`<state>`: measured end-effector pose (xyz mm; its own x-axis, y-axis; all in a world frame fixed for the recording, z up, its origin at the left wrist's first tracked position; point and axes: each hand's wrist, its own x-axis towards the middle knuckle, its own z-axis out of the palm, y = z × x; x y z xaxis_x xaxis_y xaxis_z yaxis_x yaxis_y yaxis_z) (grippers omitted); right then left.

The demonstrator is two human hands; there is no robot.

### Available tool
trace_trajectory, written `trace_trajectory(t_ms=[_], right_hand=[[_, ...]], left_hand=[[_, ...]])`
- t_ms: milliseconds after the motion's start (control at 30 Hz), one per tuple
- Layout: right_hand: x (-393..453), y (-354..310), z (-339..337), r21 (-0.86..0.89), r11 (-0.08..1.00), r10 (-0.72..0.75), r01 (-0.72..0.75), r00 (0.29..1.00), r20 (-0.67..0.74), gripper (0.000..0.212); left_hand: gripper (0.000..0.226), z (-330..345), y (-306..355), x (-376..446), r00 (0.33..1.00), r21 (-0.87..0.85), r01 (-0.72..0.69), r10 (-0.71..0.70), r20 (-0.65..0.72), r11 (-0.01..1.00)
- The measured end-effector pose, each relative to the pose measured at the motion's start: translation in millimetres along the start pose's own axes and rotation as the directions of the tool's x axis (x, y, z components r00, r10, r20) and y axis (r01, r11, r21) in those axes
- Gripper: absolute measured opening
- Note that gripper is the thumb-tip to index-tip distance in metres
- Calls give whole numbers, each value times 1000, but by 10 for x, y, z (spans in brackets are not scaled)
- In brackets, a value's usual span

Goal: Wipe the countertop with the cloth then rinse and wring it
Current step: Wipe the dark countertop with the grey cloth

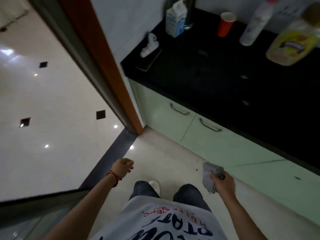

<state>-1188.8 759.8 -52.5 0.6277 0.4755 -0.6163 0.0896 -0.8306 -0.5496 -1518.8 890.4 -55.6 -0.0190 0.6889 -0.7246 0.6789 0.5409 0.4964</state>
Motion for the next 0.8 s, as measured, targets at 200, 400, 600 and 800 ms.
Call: trace_trajectory(t_ms=[200,400,600,800], right_hand=[[-64,153,-208,165,977,157,-134,978,-139,36],[152,-116,-568,317,948,105,-28,968,-229,13],[470,-897,-1073,404,888,-93,222,944,-315,9],[903,-1641,-1373,178,897,-284,404,837,-468,27]], left_hand=[[18,236,906,415,982,109,-98,79,169,989],[14,567,1653,488,926,80,-297,266,268,952],[16,663,2391,442,809,78,-581,565,162,810],[38,839,3049,589,667,303,-724,740,83,619]])
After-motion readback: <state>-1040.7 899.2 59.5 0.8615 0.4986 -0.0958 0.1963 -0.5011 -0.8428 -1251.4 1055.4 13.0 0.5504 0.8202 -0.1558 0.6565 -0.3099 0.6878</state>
